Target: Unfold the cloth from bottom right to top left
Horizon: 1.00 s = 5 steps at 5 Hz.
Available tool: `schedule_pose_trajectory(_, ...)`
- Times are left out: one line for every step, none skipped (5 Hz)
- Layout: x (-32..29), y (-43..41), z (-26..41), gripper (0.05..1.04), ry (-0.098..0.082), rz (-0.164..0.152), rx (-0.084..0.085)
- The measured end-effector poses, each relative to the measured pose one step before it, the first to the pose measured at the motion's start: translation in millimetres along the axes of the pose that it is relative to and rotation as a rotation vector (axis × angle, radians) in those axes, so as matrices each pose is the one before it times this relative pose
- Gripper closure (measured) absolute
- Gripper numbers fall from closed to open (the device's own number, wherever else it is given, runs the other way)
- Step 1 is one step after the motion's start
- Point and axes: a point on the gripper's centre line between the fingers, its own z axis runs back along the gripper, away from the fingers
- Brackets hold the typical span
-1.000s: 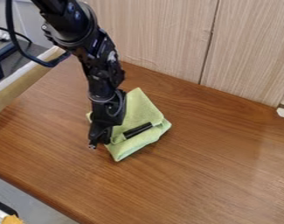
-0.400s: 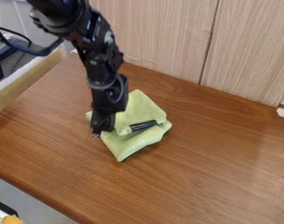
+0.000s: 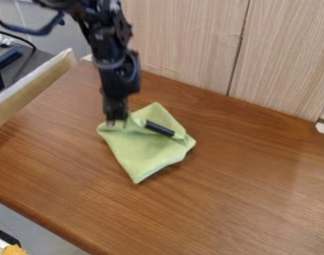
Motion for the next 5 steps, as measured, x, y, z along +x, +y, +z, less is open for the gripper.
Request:
schedule_pose_trajectory(-15.26, 40.53, 13.41, 1.03, -0.0318, 0.1287, 0.0221)
schedule_pose_trajectory(-14.77, 41.28, 1.41, 1.03, -0.008, 0.1311, 0.0102)
schedule_pose_trajectory(-18.52, 29.04, -14.91, 1.03, 0.0447, 0.115, -0.0278)
schedule_pose_trajectory(-21.72, 28.09, -26.79, 1.03, 0.0649, 0.0994, -0.024)
schedule_pose_trajectory(-21.84, 7.78, -21.73, 1.03, 0.0495, 0.0608, -0.0285)
